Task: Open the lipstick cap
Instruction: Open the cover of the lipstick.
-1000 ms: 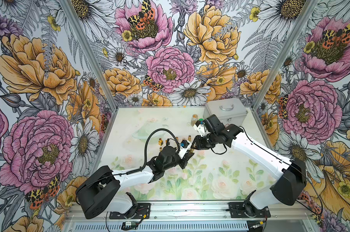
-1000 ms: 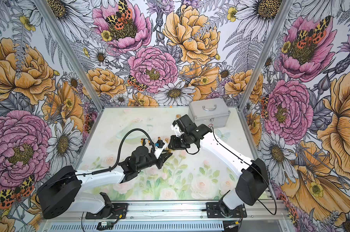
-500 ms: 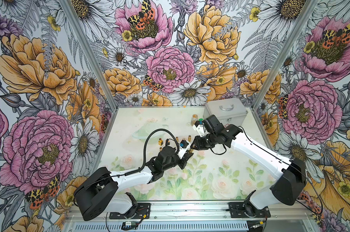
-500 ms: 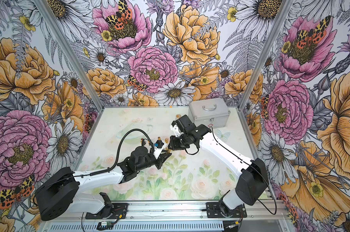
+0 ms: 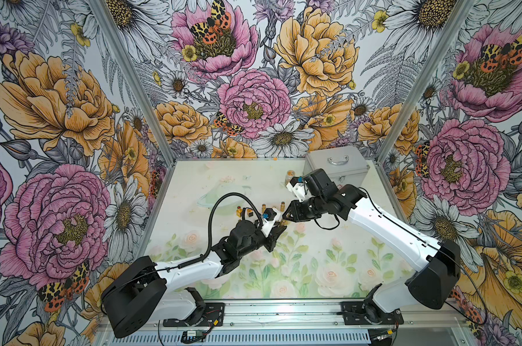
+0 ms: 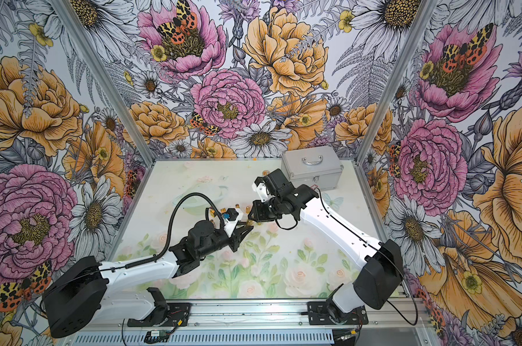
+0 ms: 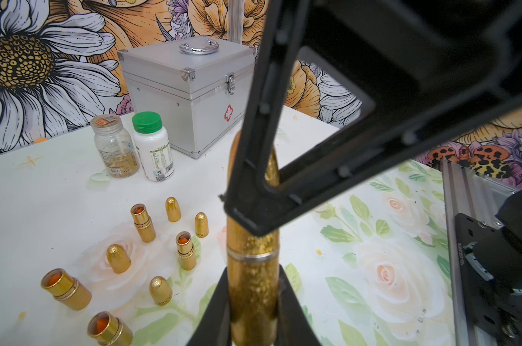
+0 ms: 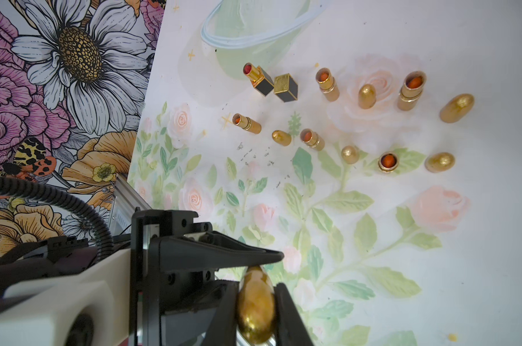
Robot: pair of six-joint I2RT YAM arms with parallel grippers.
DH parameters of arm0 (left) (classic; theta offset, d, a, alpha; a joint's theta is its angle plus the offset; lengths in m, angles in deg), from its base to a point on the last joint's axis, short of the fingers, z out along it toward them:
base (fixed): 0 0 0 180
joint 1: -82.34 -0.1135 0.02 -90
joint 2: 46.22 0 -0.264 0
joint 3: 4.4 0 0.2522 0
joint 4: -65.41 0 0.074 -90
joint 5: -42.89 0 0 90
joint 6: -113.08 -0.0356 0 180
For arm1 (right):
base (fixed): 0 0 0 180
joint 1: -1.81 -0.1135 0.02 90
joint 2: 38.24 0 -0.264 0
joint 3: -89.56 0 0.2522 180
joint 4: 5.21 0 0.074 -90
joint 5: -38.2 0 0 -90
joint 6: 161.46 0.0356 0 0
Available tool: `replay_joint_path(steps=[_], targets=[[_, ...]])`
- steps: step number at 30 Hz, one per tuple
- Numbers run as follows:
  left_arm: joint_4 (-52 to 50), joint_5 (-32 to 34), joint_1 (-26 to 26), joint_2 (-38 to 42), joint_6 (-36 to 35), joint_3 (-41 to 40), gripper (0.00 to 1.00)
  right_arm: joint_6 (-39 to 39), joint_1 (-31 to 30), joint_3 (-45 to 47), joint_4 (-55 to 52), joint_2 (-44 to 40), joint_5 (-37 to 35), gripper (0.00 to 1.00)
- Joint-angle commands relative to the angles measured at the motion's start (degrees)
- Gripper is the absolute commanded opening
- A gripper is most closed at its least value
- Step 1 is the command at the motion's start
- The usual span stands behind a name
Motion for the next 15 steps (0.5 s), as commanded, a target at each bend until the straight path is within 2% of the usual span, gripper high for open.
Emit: replay_joint_path(steps=[1,10,15], targets=[[-4.7,3.5,-0.3,0.5,1.5,-2.6,0.0,-0.9,1.9,-2.7,0.8,-3.3,-4.1,0.2],[-5.7,4.4,-0.2,1.9,1.5,-3.3,0.0,-0.7,3.6,-2.0,0.7,-4.8,-5.4,0.19],[-5.7,5.3,-0.2,3.9,1.9,-4.1,0.0,-0.9,4.1,1.4,0.7,-4.8,-12.2,0.2]])
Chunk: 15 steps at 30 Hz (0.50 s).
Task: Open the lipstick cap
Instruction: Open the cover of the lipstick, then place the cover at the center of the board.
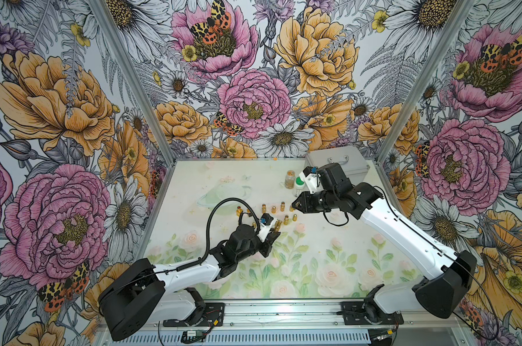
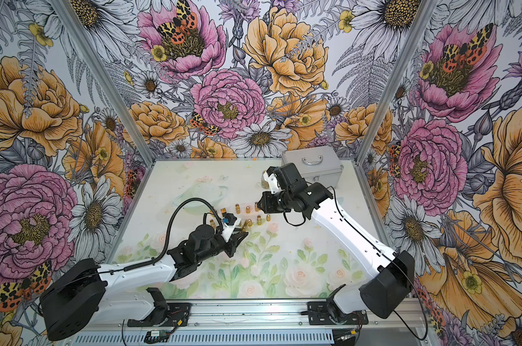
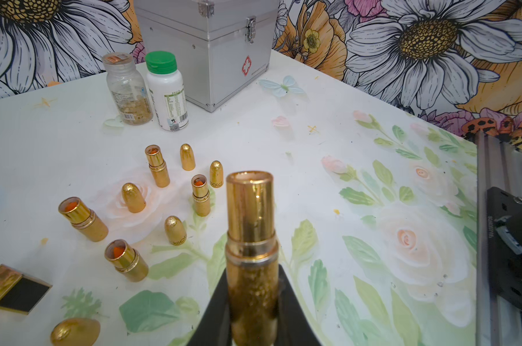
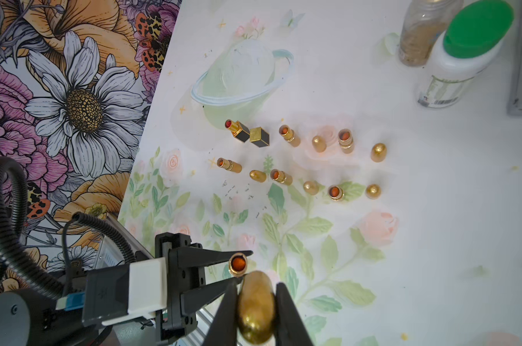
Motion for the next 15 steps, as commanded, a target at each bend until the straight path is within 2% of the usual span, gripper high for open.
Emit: replay_joint_path(steps=[1,6,10,15], targets=[[0.2,2.1,-0.1,2.7,0.7,-1.3,0.0,-0.6,0.5,3.1,0.2,-0.4,-8.0,0.2],[0.1,2.5,0.1,3.6,0.7,-1.4,0.0,0.6,-0.4,9.7,2.0,2.6,-17.7,0.2],[0.1,3.4,0.4,3.8,0.8,-1.5,0.0,3.0,-1.2,16.5,9.1,4.5,-20.0,0.21],[0.2,4.6,1.1,4.0,0.9,-1.6,0.0,4.6,-3.0,20.1,14.6,10.1,-21.3,0.21]])
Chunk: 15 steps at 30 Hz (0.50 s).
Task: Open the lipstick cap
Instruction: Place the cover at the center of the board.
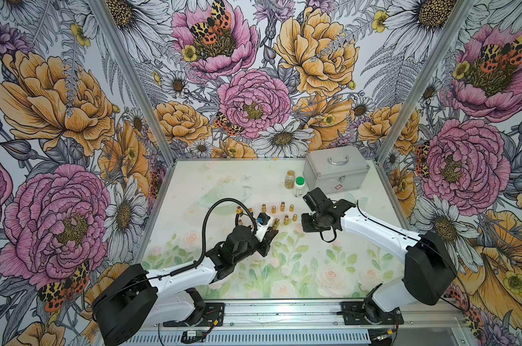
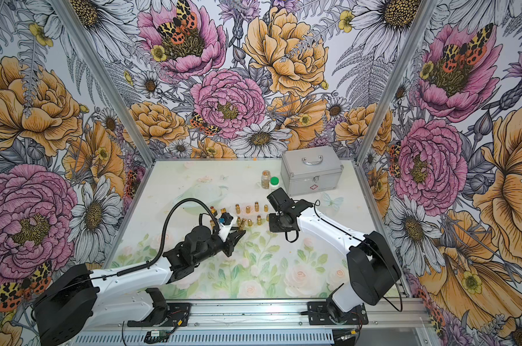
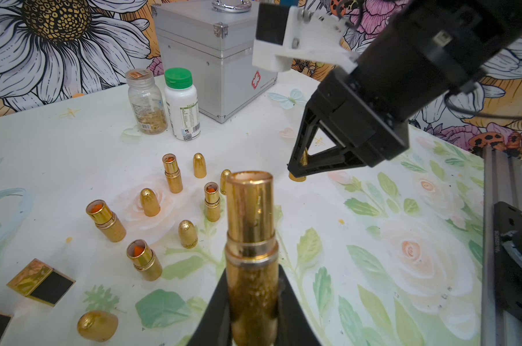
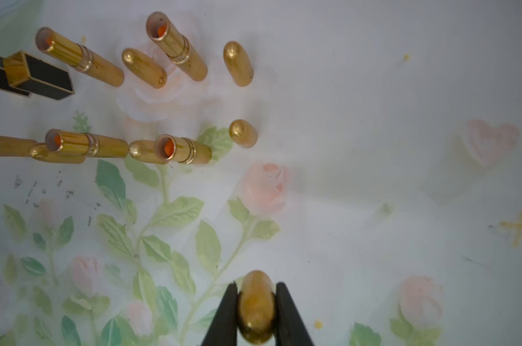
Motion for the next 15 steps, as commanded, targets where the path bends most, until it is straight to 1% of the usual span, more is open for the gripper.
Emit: replay_joint_path(steps=[1,4,10,15], targets=[[0.2,2.2,0.7,1.2,0.8,-0.7,0.0,1.9,-1.9,1.0,6.9,3.1,-4.2,0.21],[0.2,2.5,0.8,1.3,0.8,-0.7,0.0,1.8,-3.3,1.4,9.0,5.6,-6.1,0.21],[0.2,3.7,1.0,1.6,0.9,-1.0,0.0,1.7,-4.3,1.5,11.8,8.9,-6.1,0.21],[0.2,4.5,1.0,2.0,0.9,-1.4,0.0,1.4,-4.8,1.4,12.1,10.2,-7.2,0.21]])
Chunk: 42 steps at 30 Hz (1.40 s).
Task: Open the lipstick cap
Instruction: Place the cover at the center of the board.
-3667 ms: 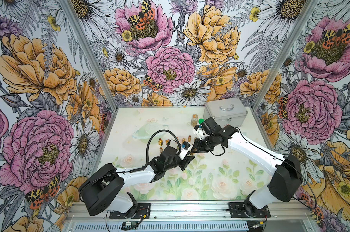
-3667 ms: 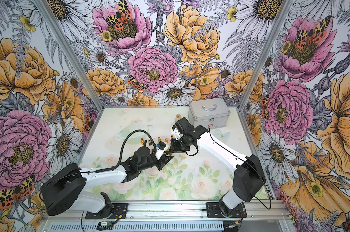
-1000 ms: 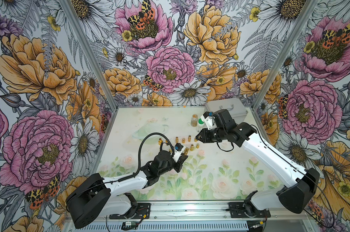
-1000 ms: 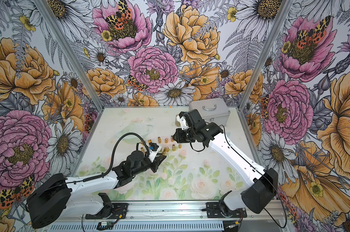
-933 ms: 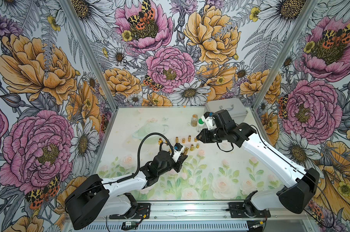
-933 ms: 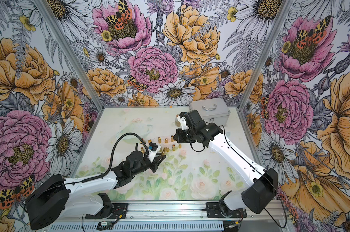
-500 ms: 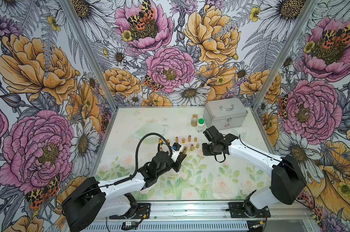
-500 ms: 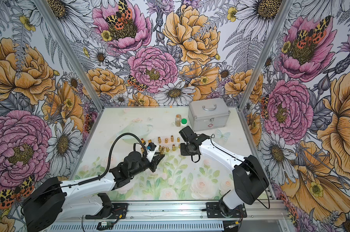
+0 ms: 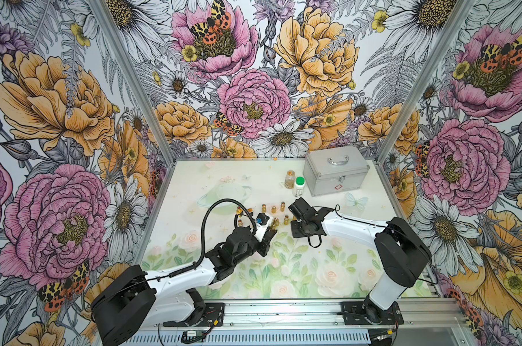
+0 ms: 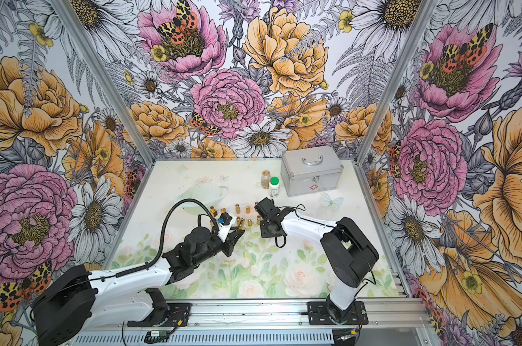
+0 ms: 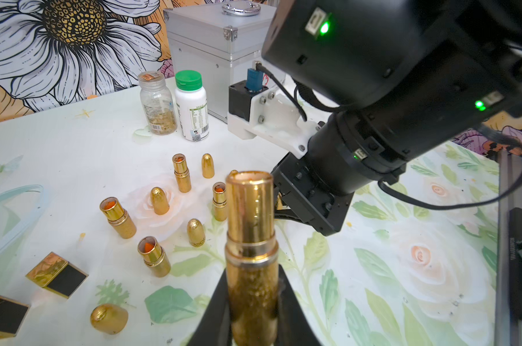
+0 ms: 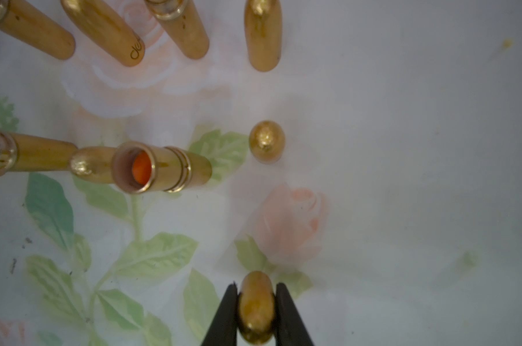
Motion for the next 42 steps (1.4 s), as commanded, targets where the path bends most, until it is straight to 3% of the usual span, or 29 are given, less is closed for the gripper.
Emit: replay_joint_path(steps=[1,32,42], targets=[[0.1,1.9,0.4,1.3,0.7,-0.8,0.0,0.3,-0.6,0.2,2.0,1.0,-2.4,0.21],[0.3,2.9,0.4,3.1,0.5,-1.8,0.0,-0.7,-1.5,2.0,3.0,1.2,-3.5,0.31],[-0.8,2.3,0.4,3.1,-0.3,-0.6,0.0,-1.3,-0.3,-2.4,-5.2,-9.0,-1.5,0.46]])
